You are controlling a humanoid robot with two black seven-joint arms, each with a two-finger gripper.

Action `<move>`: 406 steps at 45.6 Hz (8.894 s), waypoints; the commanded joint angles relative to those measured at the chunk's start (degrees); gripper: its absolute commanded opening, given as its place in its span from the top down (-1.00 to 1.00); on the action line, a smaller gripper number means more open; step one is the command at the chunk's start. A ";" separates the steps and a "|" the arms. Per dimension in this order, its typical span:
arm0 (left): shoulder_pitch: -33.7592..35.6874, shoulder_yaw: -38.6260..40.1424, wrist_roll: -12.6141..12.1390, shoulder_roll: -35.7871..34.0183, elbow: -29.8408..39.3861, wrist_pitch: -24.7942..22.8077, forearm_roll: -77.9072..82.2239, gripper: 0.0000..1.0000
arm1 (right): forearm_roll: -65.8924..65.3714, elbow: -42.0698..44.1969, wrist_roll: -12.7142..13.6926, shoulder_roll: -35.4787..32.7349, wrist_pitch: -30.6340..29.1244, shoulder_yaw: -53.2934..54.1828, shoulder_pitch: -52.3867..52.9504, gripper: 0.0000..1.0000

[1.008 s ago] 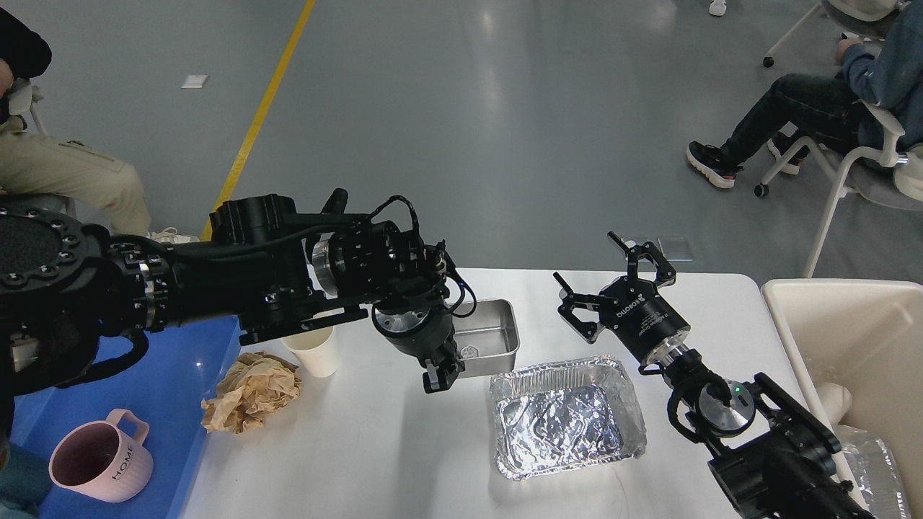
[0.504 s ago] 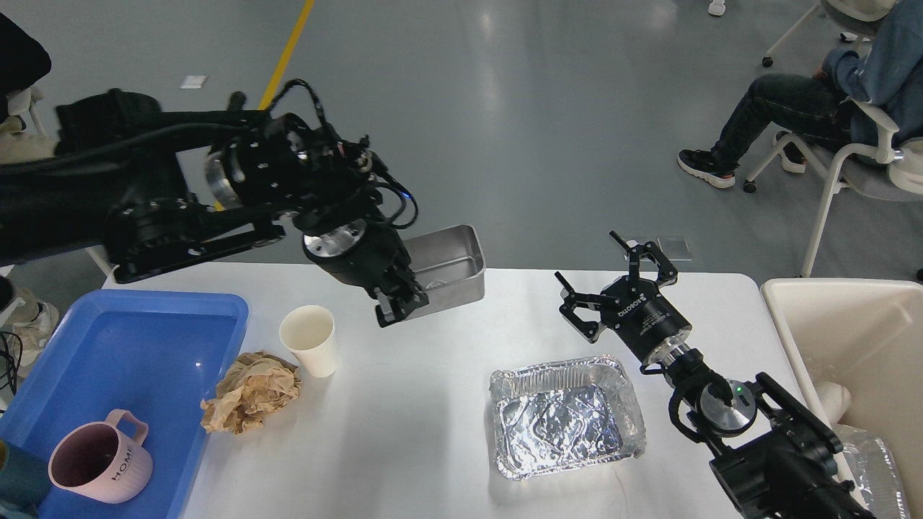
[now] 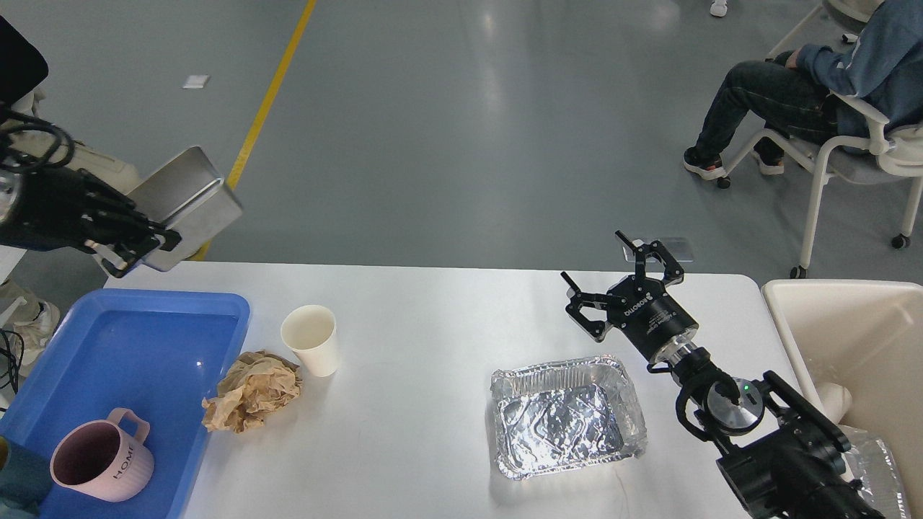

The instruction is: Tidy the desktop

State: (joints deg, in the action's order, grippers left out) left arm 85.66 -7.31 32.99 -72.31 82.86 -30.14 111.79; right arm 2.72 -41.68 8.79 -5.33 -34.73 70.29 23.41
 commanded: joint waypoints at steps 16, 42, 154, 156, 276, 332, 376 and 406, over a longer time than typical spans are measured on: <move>-20.88 0.28 -1.61 -3.37 -17.37 21.26 -8.25 0.93 | 0.18 -0.15 0.00 0.05 0.01 -0.24 -0.21 -1.00; -40.39 0.55 -2.40 17.46 -39.53 30.22 -26.01 0.91 | 0.00 -1.47 0.00 0.23 0.01 -0.51 -1.09 -1.00; -62.55 70.68 -14.09 40.14 -46.83 6.15 -97.47 -0.94 | 0.00 -0.77 -0.35 2.25 0.98 -0.86 -2.14 -1.00; -62.72 70.60 -14.09 40.75 -46.83 5.88 -97.38 -0.94 | 0.00 -0.85 -0.35 2.60 0.98 -0.77 -2.23 -1.00; -58.85 67.61 -14.27 49.63 -47.00 8.08 -96.85 -0.95 | -15.63 -51.22 4.92 -79.75 22.51 -16.06 -13.92 -1.00; -61.14 67.69 -13.83 48.84 -47.35 7.46 -96.77 -0.95 | -58.09 -37.33 -17.84 -51.54 11.62 -24.49 -4.87 -1.00; -64.48 68.92 -12.77 45.33 -47.35 5.00 -97.29 -0.95 | -69.87 -17.47 -24.34 -33.79 10.38 -48.67 9.11 -1.00; -64.39 69.01 -12.86 45.76 -47.18 5.00 -97.38 -0.95 | -69.52 -14.48 -25.31 -27.55 11.09 -49.11 7.44 -1.00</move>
State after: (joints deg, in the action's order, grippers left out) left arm 21.27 61.78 20.13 -26.60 35.68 -25.14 14.42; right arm -66.52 -56.09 -16.51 -33.70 -23.62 21.33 31.00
